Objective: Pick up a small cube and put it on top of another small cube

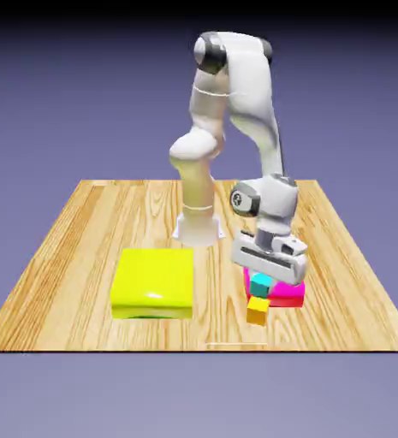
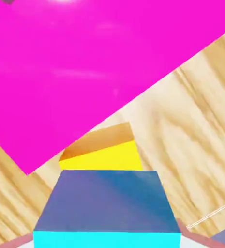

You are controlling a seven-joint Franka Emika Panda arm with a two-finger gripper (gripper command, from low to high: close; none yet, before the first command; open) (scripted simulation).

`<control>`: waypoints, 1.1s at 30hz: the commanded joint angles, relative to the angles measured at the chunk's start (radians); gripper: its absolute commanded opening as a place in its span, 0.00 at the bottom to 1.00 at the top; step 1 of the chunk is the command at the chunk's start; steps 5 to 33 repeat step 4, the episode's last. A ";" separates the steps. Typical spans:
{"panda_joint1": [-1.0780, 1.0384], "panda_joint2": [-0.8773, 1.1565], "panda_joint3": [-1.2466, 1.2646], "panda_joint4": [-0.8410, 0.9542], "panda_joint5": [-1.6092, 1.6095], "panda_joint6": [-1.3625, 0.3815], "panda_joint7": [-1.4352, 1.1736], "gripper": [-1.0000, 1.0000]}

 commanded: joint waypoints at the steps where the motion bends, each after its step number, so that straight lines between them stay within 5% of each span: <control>1: 0.000 0.000 0.000 0.000 0.000 0.001 0.000 1.00; 33: 0.065 -0.072 -0.068 -0.008 -0.059 -0.061 0.038 1.00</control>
